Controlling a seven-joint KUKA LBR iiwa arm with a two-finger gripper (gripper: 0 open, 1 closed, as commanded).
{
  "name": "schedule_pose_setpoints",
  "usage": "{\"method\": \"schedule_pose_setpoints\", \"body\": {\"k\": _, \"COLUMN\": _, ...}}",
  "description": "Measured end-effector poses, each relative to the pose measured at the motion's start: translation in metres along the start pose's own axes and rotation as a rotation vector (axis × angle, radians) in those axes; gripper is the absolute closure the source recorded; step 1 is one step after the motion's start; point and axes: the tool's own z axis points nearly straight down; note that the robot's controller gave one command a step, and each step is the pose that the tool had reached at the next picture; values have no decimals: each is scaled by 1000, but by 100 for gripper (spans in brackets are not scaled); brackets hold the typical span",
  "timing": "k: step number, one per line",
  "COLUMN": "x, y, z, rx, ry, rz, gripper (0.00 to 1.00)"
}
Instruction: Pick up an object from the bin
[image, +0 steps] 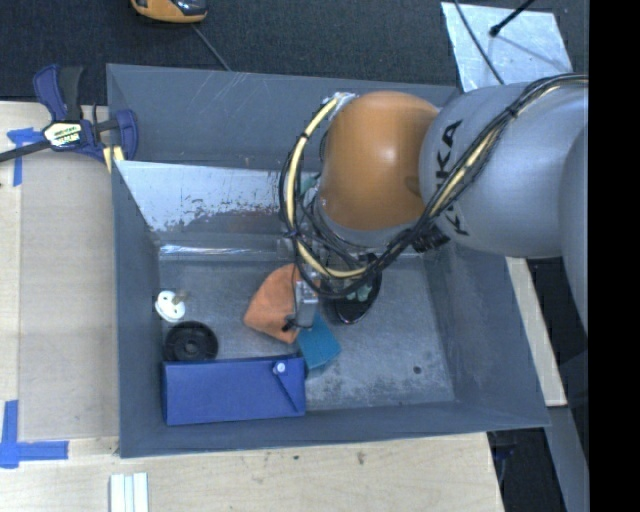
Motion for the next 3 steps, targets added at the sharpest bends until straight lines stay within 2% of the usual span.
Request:
{"method": "schedule_pose_setpoints", "body": {"k": 1, "x": 1, "y": 3, "z": 80, "rx": 0, "ry": 4, "rz": -17, "gripper": 100}}
{"method": "schedule_pose_setpoints", "body": {"k": 2, "x": 1, "y": 3, "z": 80, "rx": -1, "ry": 4, "rz": -16, "gripper": 100}}
{"method": "schedule_pose_setpoints", "body": {"k": 3, "x": -9, "y": 13, "z": 40, "rx": 3, "ry": 17, "rz": -13, "gripper": 100}}
